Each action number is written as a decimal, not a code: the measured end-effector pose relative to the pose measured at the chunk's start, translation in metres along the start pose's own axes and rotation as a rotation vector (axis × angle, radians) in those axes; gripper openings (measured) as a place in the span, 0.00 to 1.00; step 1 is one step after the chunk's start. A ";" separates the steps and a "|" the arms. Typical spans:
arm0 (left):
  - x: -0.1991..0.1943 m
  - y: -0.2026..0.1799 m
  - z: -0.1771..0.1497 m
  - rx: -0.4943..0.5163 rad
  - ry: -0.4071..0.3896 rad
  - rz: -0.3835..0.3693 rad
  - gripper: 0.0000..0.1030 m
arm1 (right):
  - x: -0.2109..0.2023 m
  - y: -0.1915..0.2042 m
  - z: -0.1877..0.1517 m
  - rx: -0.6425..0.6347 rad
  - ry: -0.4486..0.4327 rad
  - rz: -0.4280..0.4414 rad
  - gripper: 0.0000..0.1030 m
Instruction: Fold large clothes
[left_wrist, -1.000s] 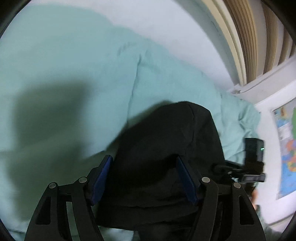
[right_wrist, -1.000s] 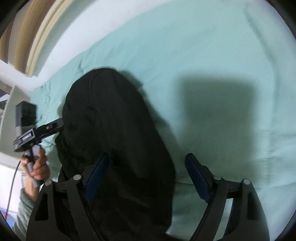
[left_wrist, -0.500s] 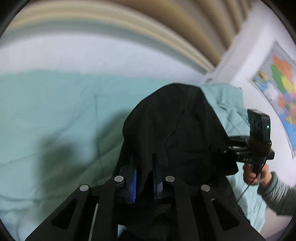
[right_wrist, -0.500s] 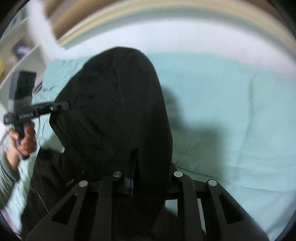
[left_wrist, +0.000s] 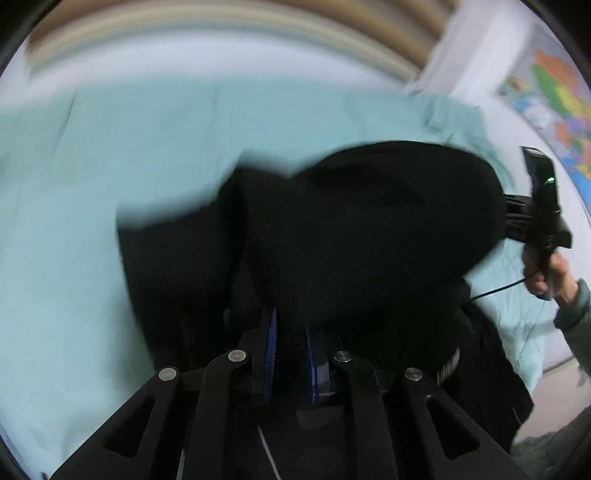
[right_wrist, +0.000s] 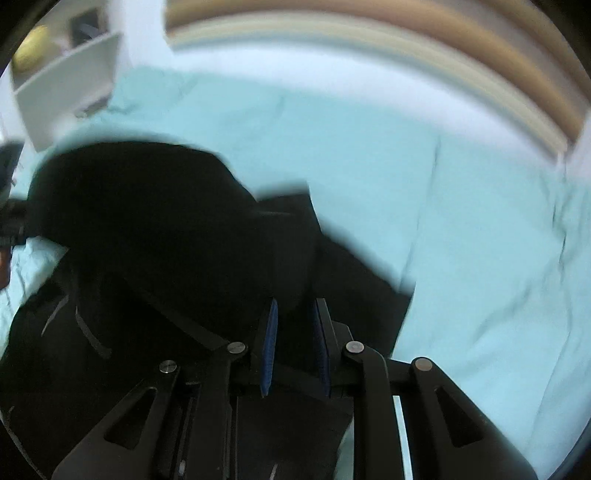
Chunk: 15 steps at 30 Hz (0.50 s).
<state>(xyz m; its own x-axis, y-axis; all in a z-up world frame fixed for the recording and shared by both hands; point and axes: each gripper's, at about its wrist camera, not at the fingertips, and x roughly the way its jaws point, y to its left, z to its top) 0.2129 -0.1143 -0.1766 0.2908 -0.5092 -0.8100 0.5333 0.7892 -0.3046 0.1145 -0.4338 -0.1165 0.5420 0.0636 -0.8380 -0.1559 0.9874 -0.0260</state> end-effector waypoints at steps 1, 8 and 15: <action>0.001 0.005 -0.015 -0.047 0.024 -0.001 0.15 | 0.002 -0.002 -0.011 0.026 0.036 0.008 0.22; -0.060 0.005 -0.014 -0.156 -0.099 0.046 0.15 | -0.022 0.010 -0.027 0.116 0.097 0.083 0.31; -0.072 -0.033 0.078 -0.106 -0.220 -0.013 0.16 | -0.057 0.043 0.053 0.170 -0.087 0.170 0.32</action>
<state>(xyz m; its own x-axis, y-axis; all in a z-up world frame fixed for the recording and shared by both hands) 0.2363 -0.1304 -0.0693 0.4565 -0.5726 -0.6810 0.4552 0.8079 -0.3742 0.1206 -0.3872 -0.0405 0.5900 0.2355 -0.7723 -0.1140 0.9712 0.2091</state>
